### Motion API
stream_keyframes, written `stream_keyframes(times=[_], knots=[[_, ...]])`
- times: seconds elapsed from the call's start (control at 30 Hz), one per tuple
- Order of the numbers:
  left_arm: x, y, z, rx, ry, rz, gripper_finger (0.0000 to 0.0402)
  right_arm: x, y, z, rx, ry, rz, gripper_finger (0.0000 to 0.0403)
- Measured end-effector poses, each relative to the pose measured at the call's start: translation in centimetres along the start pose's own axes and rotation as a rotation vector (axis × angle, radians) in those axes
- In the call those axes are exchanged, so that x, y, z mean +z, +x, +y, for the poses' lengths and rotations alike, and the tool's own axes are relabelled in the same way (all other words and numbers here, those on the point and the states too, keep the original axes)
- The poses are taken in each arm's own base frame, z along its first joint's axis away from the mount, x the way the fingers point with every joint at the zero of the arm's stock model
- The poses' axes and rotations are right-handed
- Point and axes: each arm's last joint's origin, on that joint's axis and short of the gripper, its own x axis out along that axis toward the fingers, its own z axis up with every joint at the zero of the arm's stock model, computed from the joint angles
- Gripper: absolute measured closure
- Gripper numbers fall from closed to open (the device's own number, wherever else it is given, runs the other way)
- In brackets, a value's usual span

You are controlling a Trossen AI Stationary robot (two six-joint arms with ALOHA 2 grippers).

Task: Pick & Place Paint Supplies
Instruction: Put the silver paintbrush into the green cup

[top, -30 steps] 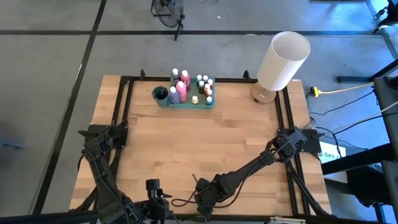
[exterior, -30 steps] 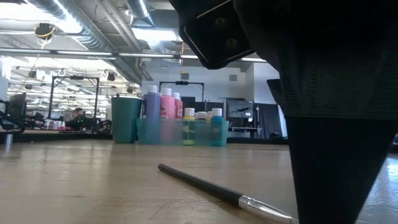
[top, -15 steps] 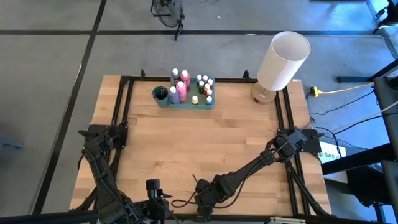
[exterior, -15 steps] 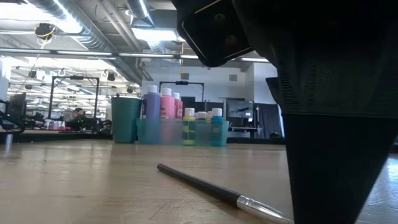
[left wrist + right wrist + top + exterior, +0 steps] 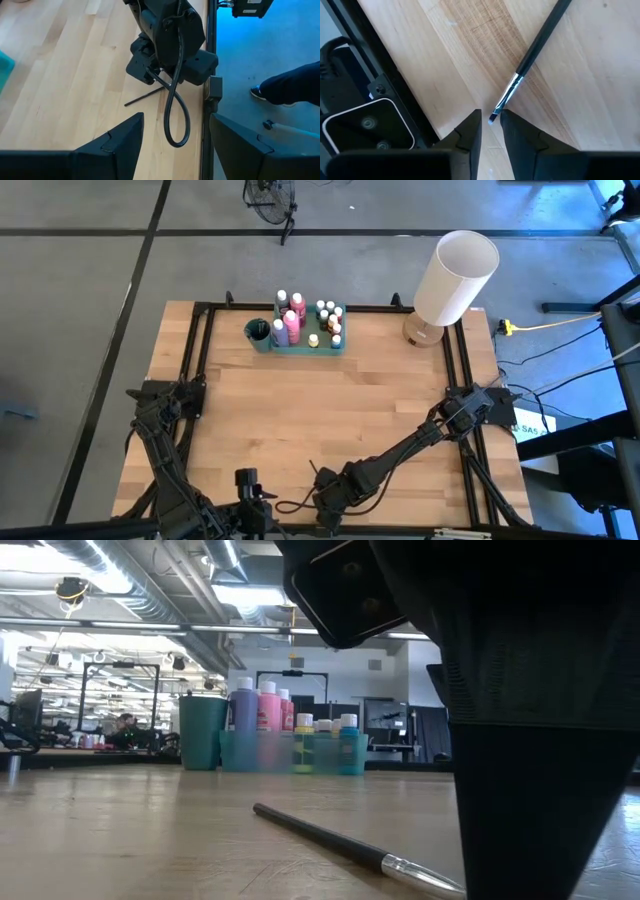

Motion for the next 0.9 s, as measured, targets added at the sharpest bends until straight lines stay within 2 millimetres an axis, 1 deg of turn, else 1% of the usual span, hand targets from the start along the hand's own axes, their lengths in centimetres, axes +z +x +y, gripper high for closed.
stream_keyframes(times=[0.43,0.57,0.9], knots=[[0.09,0.0,-0.13,-0.012,-0.011,-0.008,0.0178,0.03,-0.01,-0.25,-0.036,-0.014,-0.026,0.0372],[0.09,0.0,-0.13,-0.011,-0.011,-0.008,0.0178,0.12,-0.01,-0.29,-0.04,-0.015,-0.034,0.0395],[0.1,-0.02,-0.18,-0.015,-0.014,-0.01,0.0178,0.32,-0.14,-0.35,-0.053,-0.094,-0.062,0.0401]])
